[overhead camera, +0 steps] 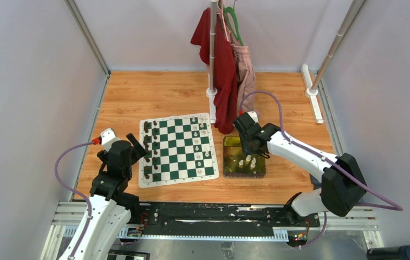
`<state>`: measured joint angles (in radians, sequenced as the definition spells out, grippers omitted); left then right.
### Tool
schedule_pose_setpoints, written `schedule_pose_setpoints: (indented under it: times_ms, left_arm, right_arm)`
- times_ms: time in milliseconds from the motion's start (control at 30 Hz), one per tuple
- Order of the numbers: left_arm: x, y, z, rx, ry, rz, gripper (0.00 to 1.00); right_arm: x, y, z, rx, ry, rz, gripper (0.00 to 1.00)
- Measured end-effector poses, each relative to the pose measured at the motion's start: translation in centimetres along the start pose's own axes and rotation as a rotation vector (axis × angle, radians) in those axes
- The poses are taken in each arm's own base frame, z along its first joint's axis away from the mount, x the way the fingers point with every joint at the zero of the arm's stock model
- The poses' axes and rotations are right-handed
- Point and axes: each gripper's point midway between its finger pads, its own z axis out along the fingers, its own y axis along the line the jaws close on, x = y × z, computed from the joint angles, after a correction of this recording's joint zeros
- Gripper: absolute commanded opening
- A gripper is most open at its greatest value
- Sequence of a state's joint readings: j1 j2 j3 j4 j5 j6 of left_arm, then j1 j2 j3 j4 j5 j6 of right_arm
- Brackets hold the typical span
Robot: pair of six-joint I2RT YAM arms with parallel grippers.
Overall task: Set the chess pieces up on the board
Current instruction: Pick up the chess piece from the storage box.
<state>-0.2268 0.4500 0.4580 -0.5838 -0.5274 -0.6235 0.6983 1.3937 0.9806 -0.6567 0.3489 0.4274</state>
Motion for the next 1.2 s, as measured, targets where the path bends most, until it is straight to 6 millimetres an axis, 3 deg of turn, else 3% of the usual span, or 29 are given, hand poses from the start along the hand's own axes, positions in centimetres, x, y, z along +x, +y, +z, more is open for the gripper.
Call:
schedule_pose_setpoints:
  times_ms: [967, 1200]
  left_arm:
    - [0.1, 0.0, 0.1, -0.003, 0.004, 0.003, 1.00]
    - [0.1, 0.0, 0.1, -0.004, 0.005, 0.004, 1.00]
  right_arm:
    - [2.1, 1.4, 1.8, -0.054, 0.055, 0.015, 0.39]
    - [2.2, 1.6, 2.2, -0.057, 0.057, 0.016, 0.32]
